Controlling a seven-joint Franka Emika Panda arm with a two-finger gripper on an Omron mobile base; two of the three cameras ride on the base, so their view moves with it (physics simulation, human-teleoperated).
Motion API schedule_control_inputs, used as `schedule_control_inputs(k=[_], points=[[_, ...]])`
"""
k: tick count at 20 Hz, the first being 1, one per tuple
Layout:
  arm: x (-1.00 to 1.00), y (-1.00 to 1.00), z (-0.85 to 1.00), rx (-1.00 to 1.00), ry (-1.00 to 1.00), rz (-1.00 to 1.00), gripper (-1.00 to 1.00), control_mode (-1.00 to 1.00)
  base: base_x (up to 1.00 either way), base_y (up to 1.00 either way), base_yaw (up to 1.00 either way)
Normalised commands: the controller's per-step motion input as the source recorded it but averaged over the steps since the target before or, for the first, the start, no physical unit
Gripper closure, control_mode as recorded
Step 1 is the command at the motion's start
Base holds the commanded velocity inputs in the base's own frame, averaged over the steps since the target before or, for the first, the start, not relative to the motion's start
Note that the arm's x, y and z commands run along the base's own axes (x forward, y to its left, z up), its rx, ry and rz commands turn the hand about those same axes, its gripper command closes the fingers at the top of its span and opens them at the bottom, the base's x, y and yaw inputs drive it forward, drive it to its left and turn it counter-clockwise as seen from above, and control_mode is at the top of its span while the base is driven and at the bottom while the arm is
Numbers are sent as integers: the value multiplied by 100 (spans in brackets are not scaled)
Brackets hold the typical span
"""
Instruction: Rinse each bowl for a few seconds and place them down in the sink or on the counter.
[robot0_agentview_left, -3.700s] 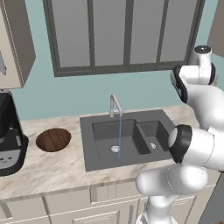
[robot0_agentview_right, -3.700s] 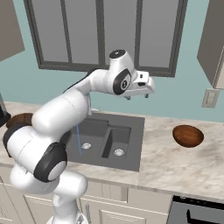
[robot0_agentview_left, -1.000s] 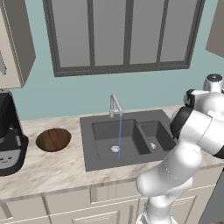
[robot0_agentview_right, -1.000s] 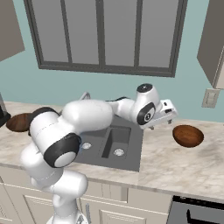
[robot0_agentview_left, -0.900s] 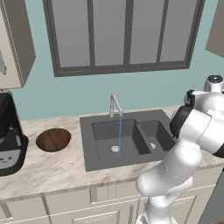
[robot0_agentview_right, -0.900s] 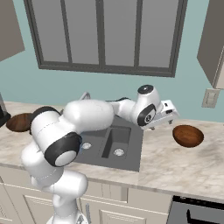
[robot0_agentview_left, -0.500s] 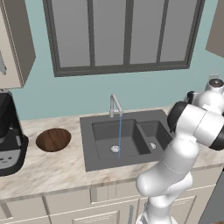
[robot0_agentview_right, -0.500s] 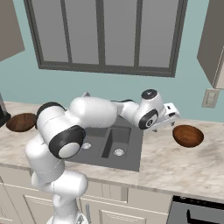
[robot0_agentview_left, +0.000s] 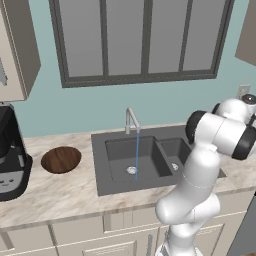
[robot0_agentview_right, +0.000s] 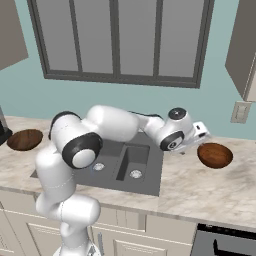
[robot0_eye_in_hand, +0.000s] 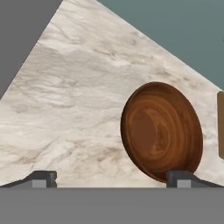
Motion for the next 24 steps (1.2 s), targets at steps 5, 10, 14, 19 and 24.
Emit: schedule_control_inputs(k=[5, 10, 14, 19, 24], points=[[3, -19, -1, 0, 0, 0, -100, -100, 0, 0, 0], [7, -13, -8, 0, 0, 1, -100, -100, 0, 0, 0], [16, -7, -24, 0, 0, 4, -100, -100, 0, 0, 0], [15, -16, -24, 0, 0, 5, -100, -100, 0, 0, 0], [15, -25, -20, 0, 1, 6, -100, -100, 0, 0, 0]])
